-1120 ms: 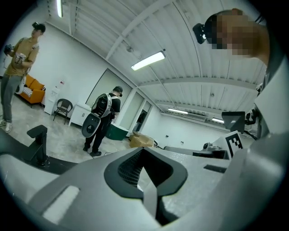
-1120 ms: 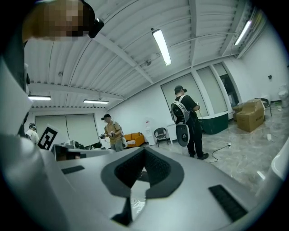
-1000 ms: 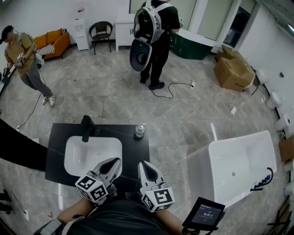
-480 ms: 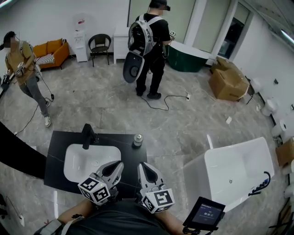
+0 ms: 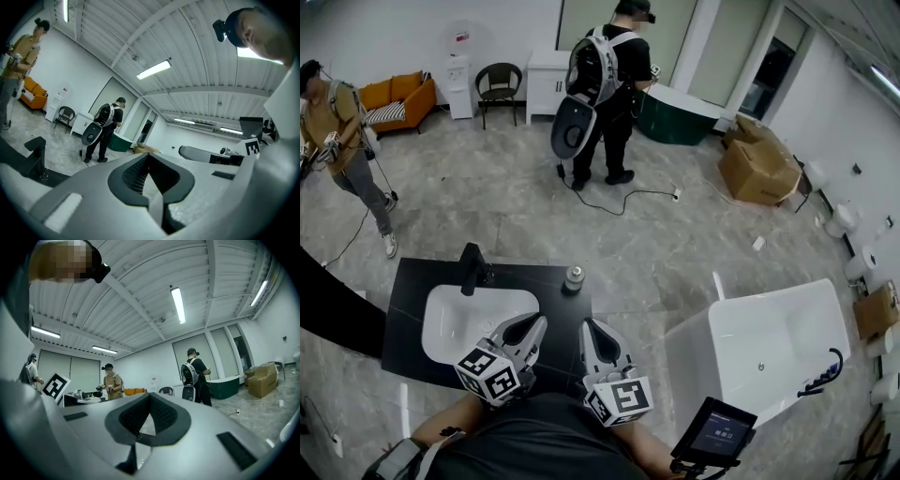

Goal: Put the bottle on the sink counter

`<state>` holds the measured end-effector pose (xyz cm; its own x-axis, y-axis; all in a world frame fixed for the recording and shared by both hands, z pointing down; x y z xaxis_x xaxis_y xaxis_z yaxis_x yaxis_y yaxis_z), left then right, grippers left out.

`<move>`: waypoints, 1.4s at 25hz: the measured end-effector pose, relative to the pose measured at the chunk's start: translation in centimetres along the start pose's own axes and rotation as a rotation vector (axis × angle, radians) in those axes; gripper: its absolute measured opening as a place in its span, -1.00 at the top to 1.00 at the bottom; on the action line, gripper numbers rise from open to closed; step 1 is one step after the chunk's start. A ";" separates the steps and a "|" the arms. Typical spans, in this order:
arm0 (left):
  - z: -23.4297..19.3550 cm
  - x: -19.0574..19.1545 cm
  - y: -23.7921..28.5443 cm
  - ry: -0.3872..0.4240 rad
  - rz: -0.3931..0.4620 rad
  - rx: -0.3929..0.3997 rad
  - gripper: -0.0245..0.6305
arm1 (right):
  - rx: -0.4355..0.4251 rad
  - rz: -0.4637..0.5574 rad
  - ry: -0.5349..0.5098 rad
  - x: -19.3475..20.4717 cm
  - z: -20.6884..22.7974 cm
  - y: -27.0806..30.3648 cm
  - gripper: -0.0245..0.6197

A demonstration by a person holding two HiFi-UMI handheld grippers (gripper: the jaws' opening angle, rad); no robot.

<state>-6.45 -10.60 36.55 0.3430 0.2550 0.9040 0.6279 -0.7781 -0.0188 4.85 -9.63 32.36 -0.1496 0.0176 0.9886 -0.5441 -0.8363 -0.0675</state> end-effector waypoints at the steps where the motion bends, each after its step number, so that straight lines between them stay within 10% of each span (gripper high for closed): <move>1: 0.0 0.0 0.1 0.001 0.001 0.001 0.92 | 0.005 -0.001 0.000 0.0 0.2 0.0 0.94; 35: -1.4 2.2 1.6 -0.036 -0.063 -0.007 0.92 | 0.008 -0.026 0.079 2.2 1.7 0.8 0.94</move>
<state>-5.67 -12.10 39.11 0.3280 0.3246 0.8872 0.6441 -0.7638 0.0413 5.51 -11.23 34.74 -0.2005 0.0824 0.9762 -0.5418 -0.8396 -0.0404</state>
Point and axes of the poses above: the fingertips, and each gripper's own axes: y forward along the fingers, z to its right, x out of its underside, the point moved 2 cm from there along -y, backward along the fingers, and after that the axes turned 3 degrees about z, right-handed, at the moved point
